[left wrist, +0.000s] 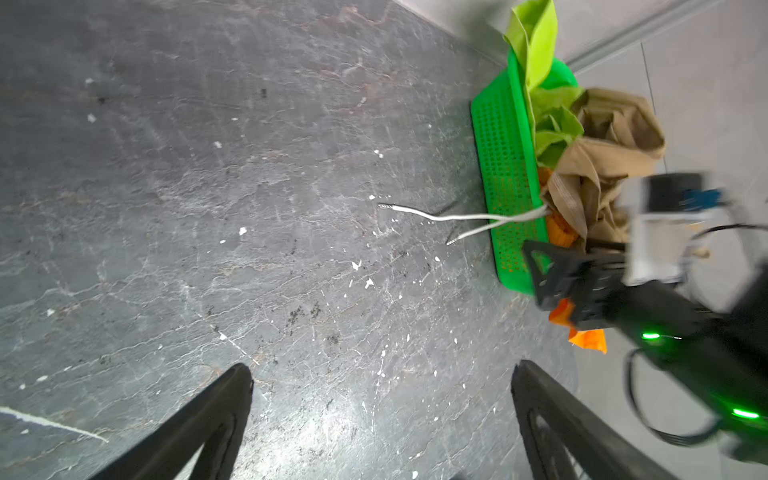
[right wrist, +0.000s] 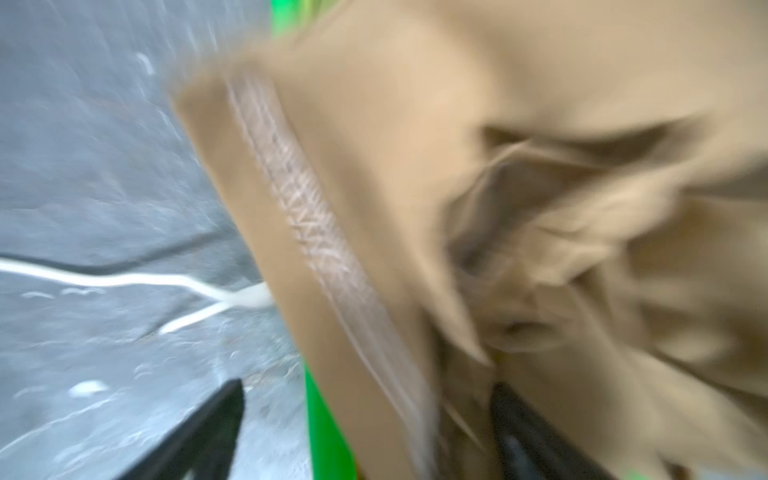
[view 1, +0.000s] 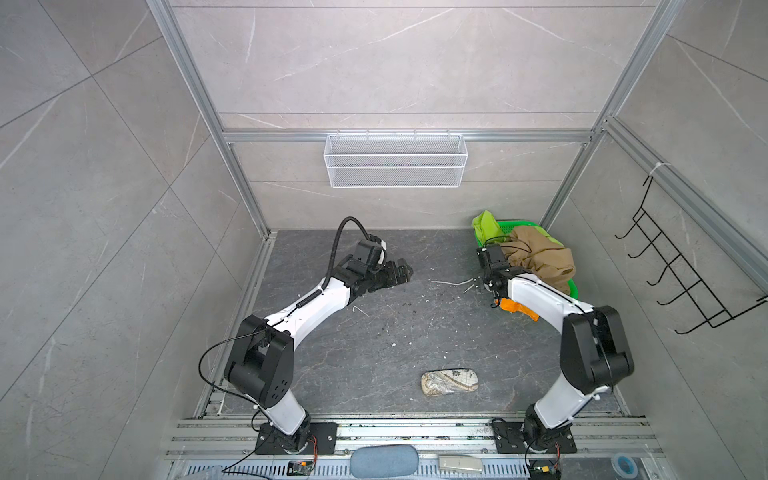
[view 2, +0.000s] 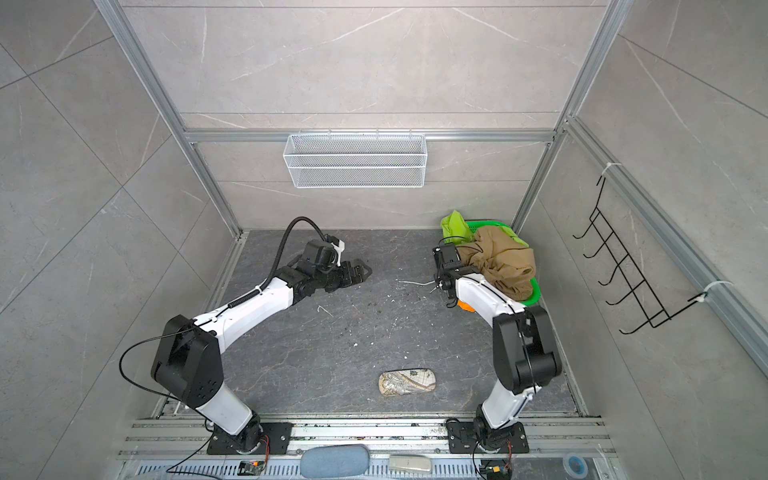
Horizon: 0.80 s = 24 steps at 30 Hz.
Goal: Fold and stack the shorts
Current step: 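Grasp the khaki shorts with the right gripper while the left gripper hovers nearby, then lift the khaki shorts out of the basket with the right gripper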
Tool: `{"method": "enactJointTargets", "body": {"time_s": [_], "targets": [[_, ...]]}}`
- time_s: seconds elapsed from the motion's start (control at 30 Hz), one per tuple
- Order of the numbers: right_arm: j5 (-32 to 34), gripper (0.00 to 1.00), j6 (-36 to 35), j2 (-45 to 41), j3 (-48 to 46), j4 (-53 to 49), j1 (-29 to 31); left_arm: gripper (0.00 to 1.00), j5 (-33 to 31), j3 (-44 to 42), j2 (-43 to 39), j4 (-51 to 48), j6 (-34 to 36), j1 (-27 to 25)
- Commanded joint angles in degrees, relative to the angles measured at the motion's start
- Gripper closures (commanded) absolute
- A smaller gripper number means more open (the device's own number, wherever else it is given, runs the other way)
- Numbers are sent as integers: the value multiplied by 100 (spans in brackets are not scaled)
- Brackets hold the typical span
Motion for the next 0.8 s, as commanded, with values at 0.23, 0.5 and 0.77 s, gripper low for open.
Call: {"method": "enactJointTargets", "body": {"time_s": [0.23, 0.5, 0.77], "targets": [[-1094, 1, 1689, -1771, 214, -757, -1199, 0, -1487, 1254, 369, -459, 1814, -1070], [-2321, 1, 2172, -1289, 32, -451, -2750, 0, -2256, 2380, 1261, -865, 2853, -1627], [-3691, 21, 2754, -202, 132, 435, -3212, 0, -2091, 3060, 1650, -1250, 2752, -1645]]}}
